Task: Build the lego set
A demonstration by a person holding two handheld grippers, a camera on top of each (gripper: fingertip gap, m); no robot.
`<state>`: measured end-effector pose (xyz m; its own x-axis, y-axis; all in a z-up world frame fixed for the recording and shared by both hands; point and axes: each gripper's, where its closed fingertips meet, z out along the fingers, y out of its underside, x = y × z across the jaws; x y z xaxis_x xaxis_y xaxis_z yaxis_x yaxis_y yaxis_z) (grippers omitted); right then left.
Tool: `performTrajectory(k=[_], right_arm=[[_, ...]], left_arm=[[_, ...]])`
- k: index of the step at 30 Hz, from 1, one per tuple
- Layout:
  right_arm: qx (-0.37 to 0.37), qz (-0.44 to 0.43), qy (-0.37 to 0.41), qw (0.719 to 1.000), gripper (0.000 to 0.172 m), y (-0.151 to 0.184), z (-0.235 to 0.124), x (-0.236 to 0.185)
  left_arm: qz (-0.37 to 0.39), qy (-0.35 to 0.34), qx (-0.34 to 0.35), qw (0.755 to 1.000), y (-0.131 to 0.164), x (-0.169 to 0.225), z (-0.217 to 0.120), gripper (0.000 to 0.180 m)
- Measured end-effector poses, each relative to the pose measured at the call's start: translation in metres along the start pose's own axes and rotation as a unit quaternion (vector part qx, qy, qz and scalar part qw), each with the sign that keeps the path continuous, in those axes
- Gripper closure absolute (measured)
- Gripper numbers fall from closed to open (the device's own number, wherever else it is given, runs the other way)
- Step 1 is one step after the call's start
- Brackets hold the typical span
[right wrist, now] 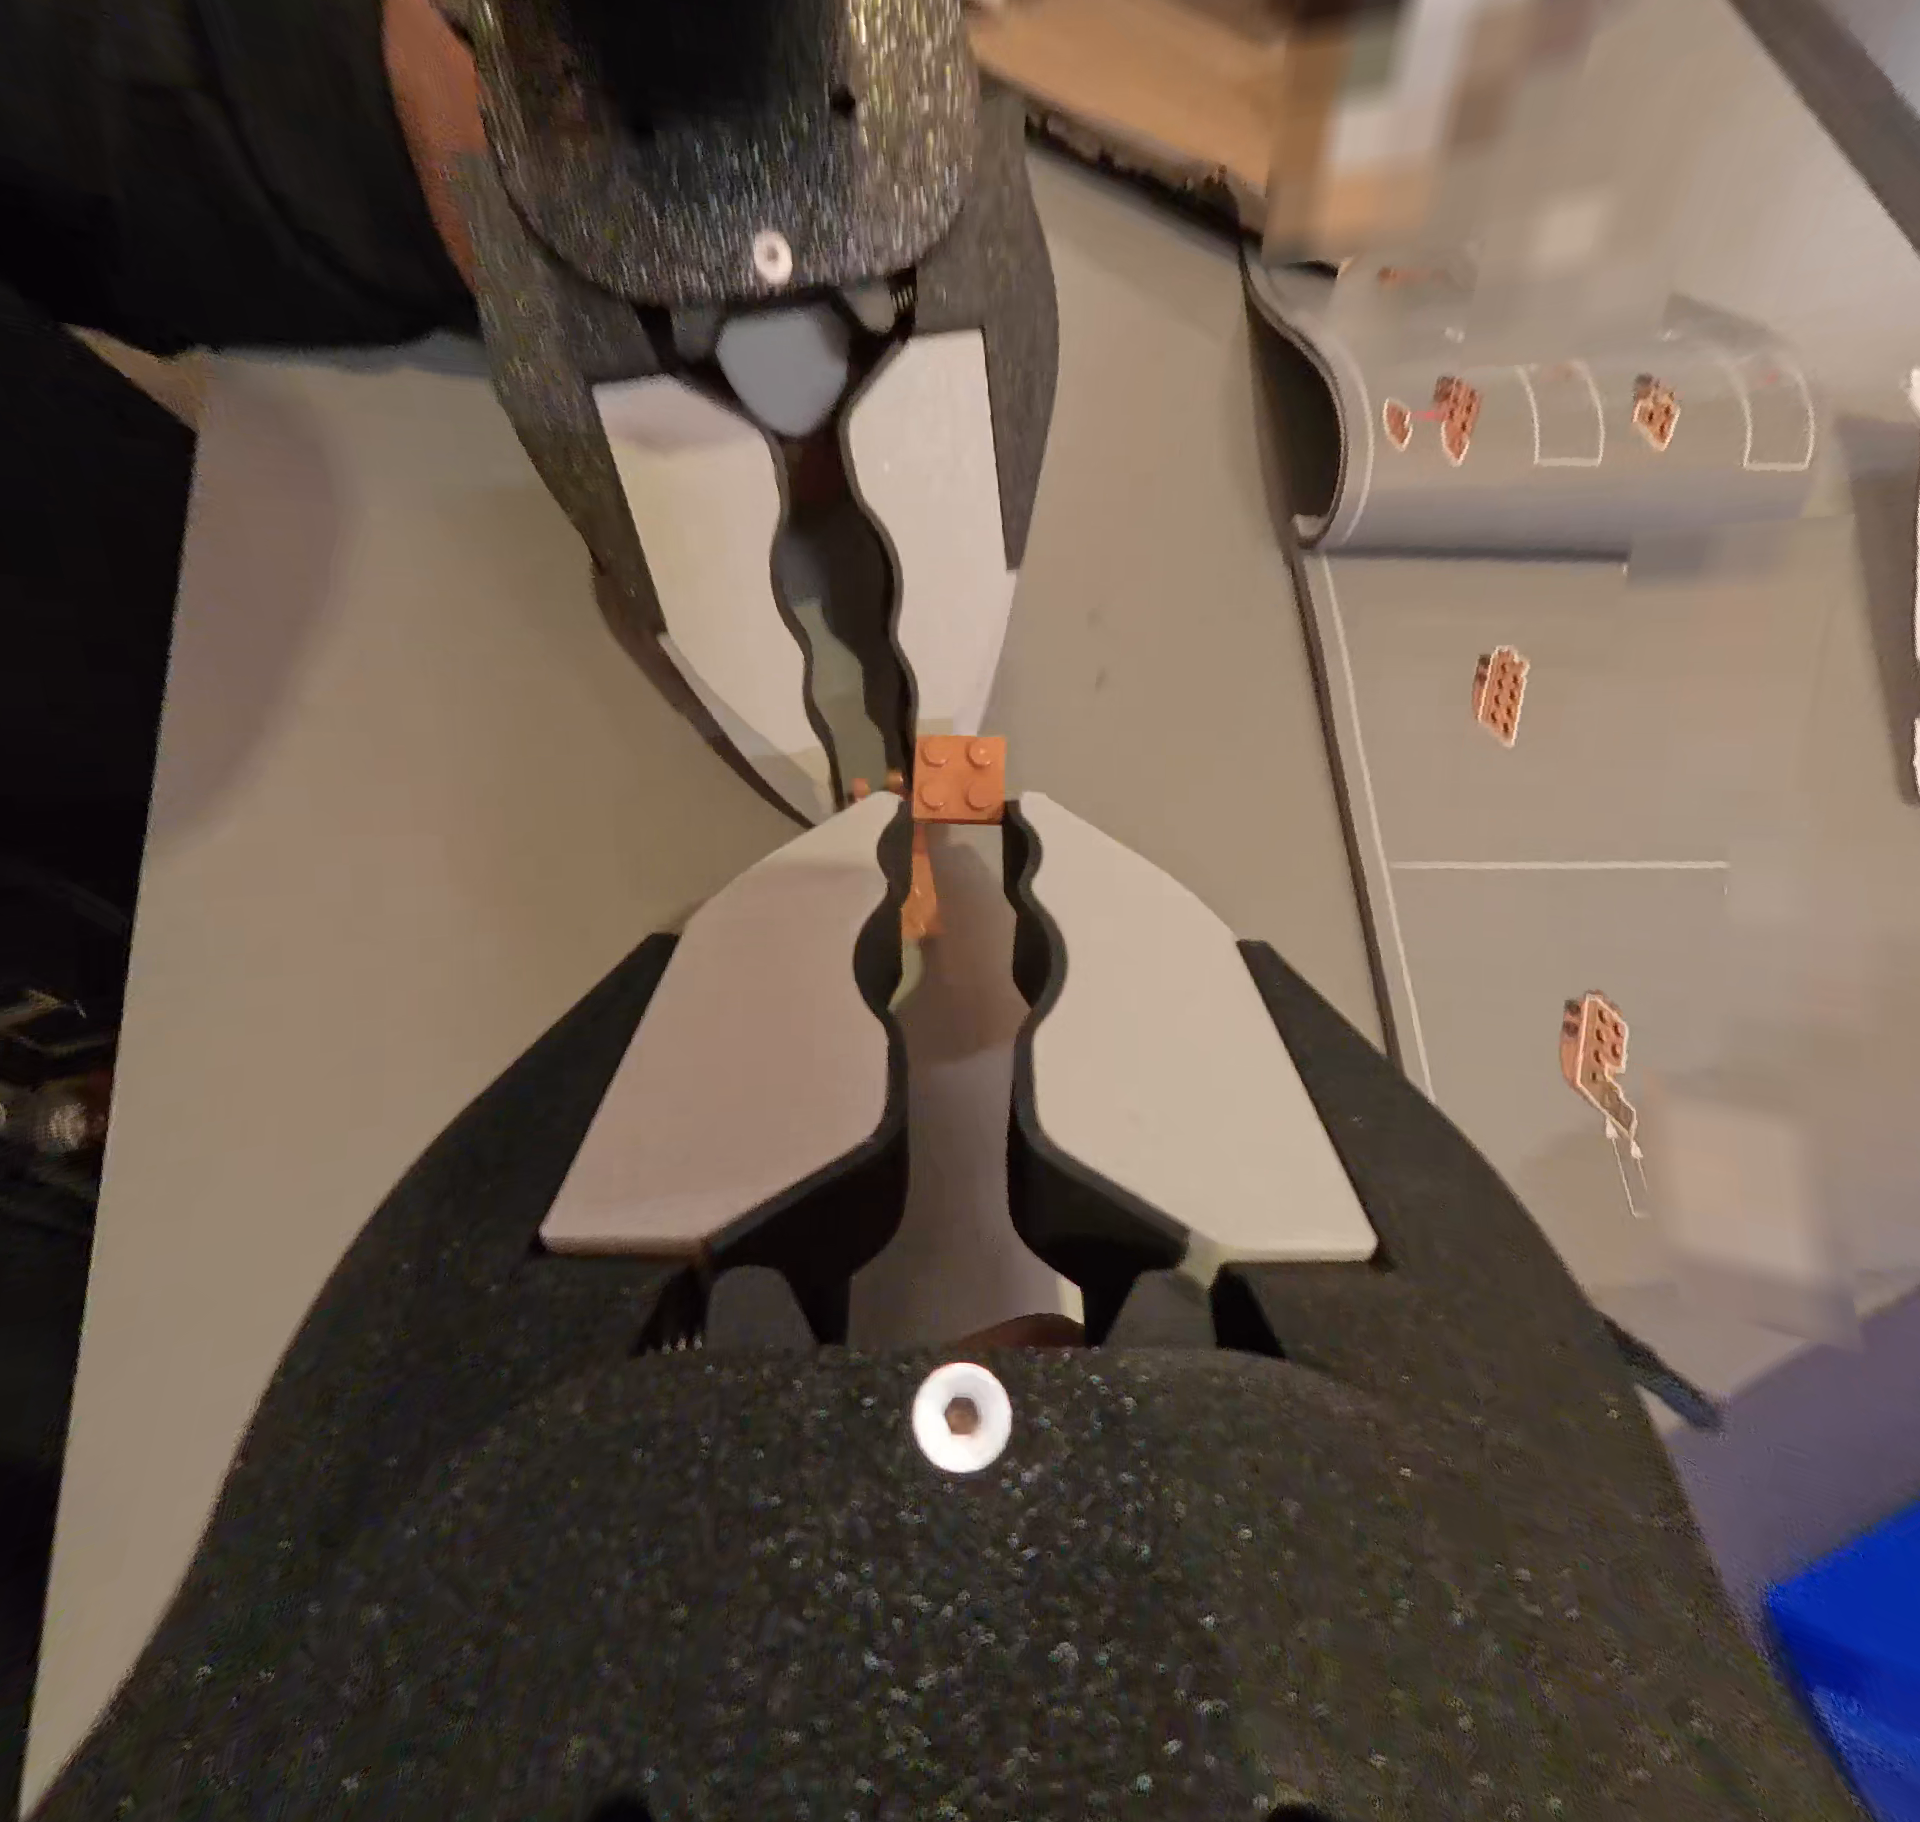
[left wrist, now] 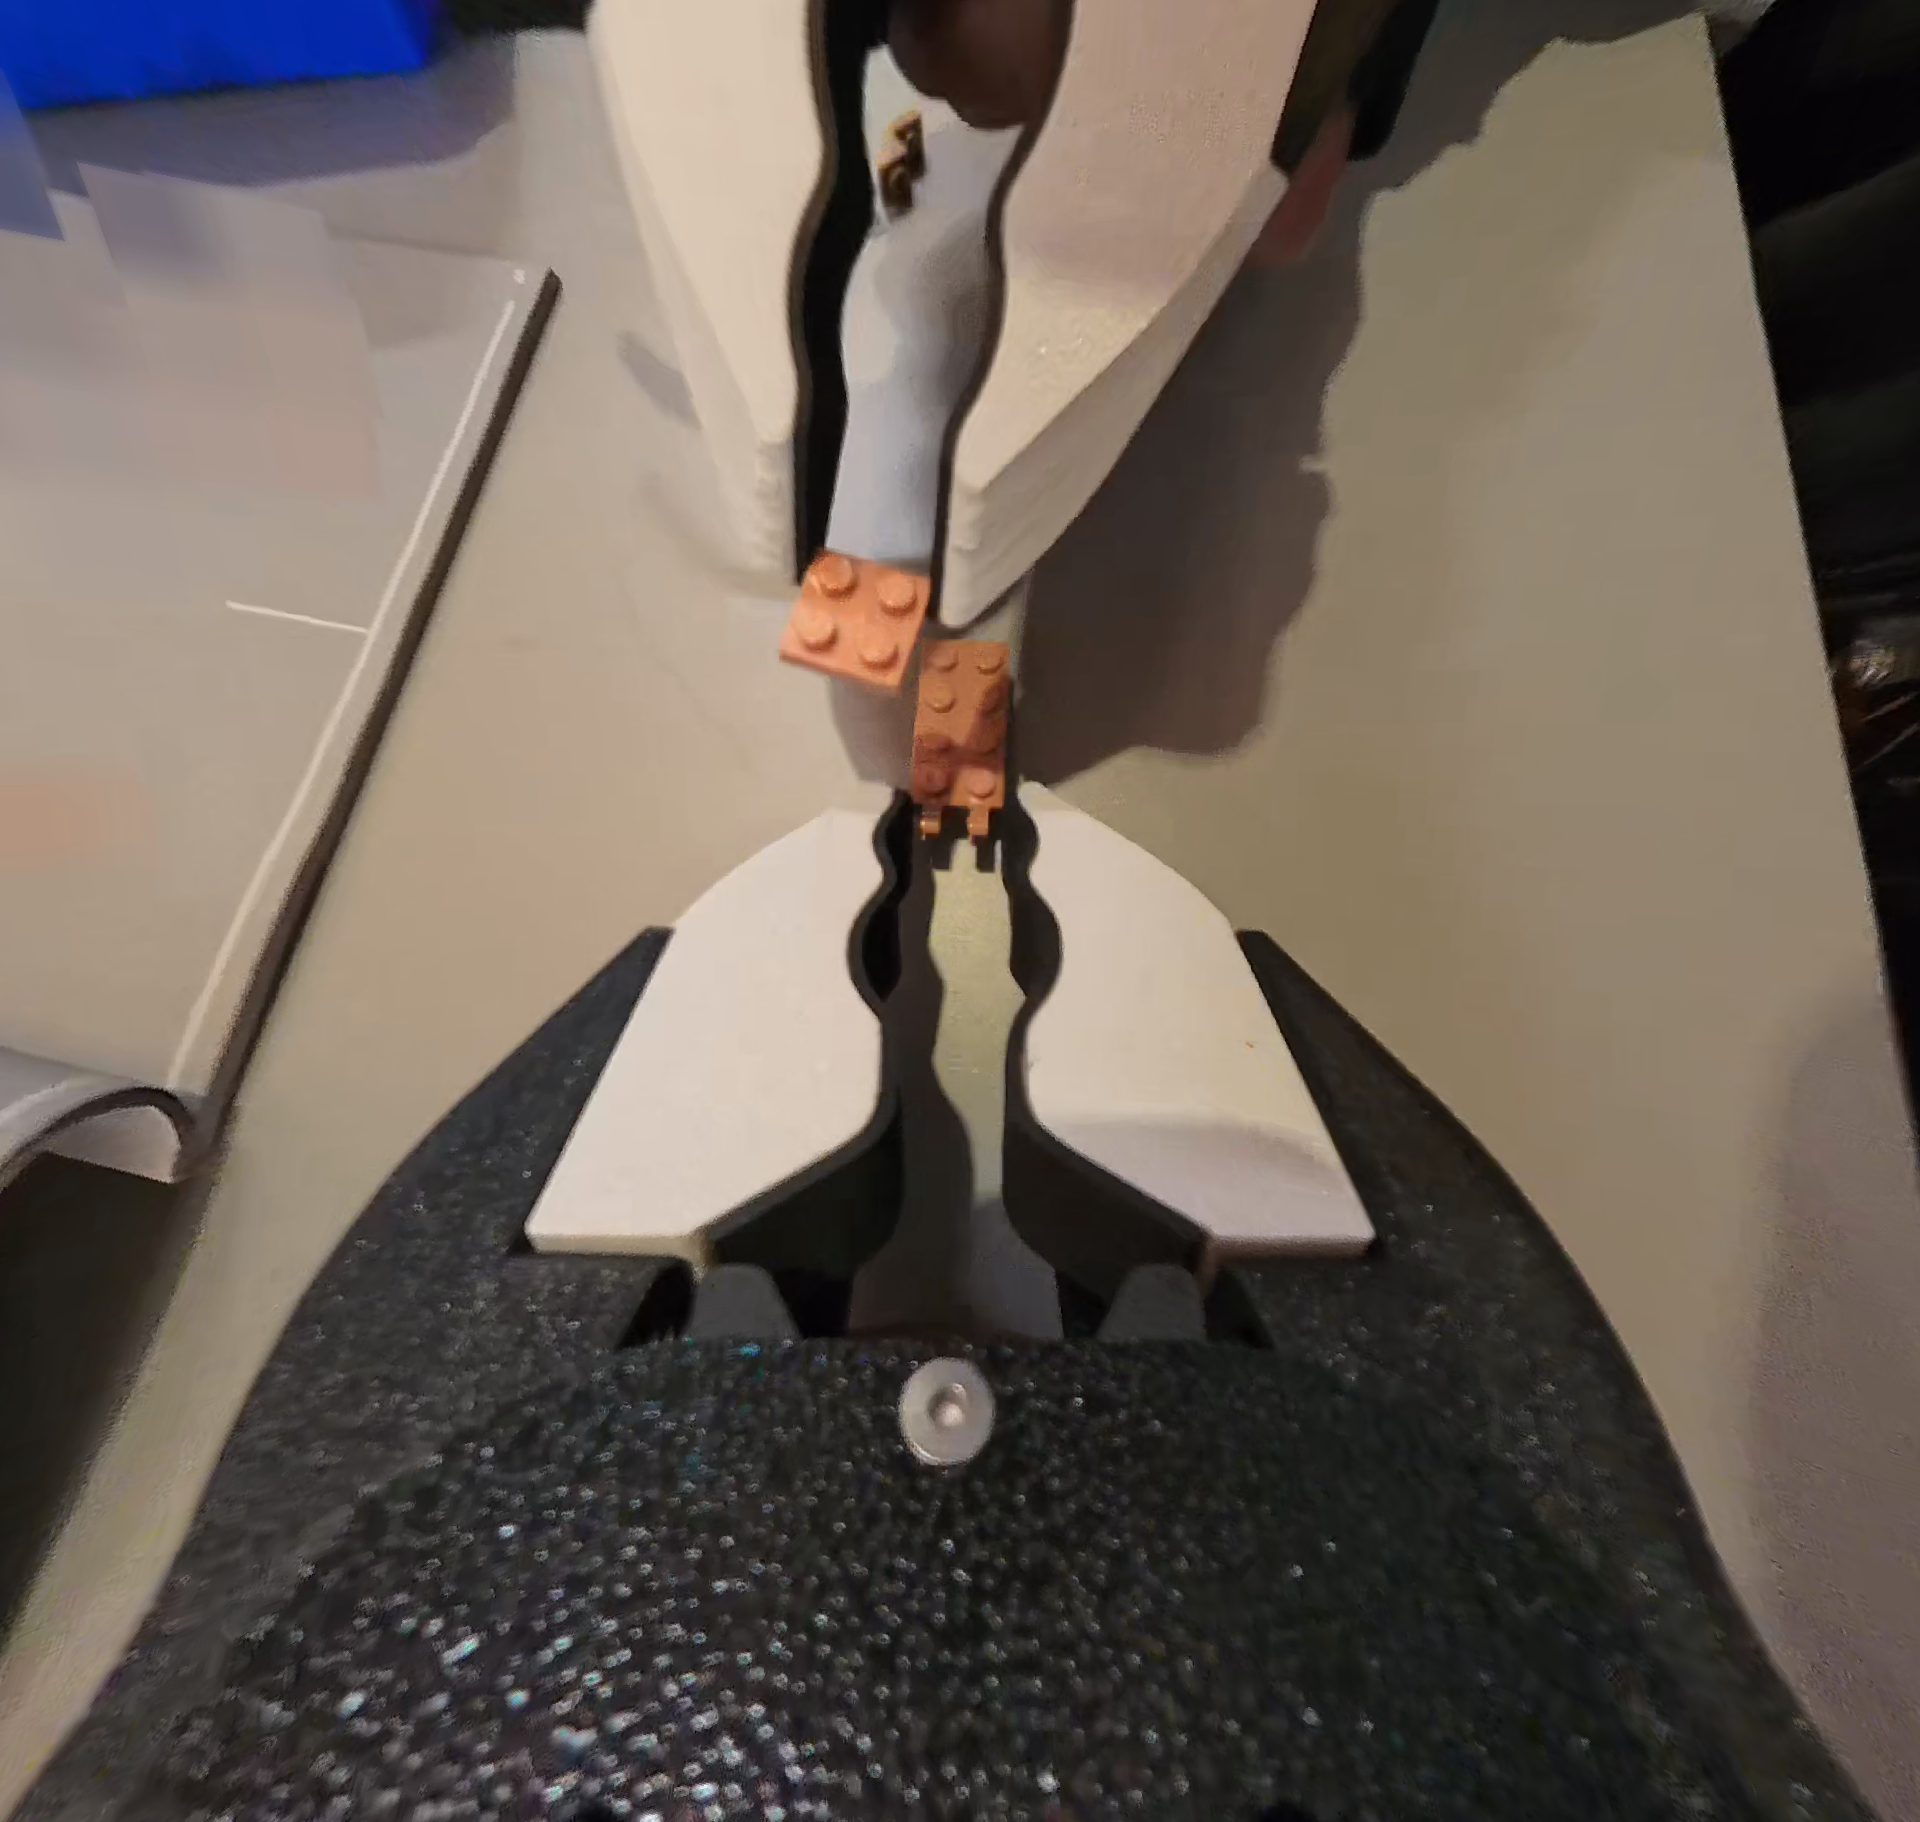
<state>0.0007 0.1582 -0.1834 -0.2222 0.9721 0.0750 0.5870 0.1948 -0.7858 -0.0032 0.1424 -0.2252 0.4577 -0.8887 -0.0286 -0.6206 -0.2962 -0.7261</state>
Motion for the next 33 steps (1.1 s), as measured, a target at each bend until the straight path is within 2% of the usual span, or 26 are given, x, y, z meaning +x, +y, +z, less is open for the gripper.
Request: performTrajectory(k=[1, 7, 14, 20, 33], right_arm=[[-0.007, -0.004, 0.004, 1.000, 0.156, 0.004, -0.002, 0.000], [-0.032, -0.083, 0.003, 0.996, 0.156, 0.010, -0.013, -0.027], [-0.041, -0.111, -0.014, 0.993, 0.156, 0.015, -0.008, -0.057], [-0.062, -0.139, -0.015, 0.988, 0.156, 0.023, -0.005, -0.061], [-0.088, -0.163, -0.022, 0.982, 0.156, 0.032, 0.008, -0.063]], left_arm=[[-0.011, 0.002, -0.001, 1.000, 0.000, 0.002, -0.001, 0.165], [0.012, -0.021, -0.003, 1.000, -0.008, 0.019, -0.006, 0.165], [0.003, -0.057, 0.017, 0.998, -0.014, 0.046, -0.004, 0.165], [0.007, -0.083, 0.008, 0.996, -0.005, 0.050, 0.000, 0.165], [-0.003, -0.061, 0.004, 0.998, -0.004, 0.052, 0.001, 0.165]])
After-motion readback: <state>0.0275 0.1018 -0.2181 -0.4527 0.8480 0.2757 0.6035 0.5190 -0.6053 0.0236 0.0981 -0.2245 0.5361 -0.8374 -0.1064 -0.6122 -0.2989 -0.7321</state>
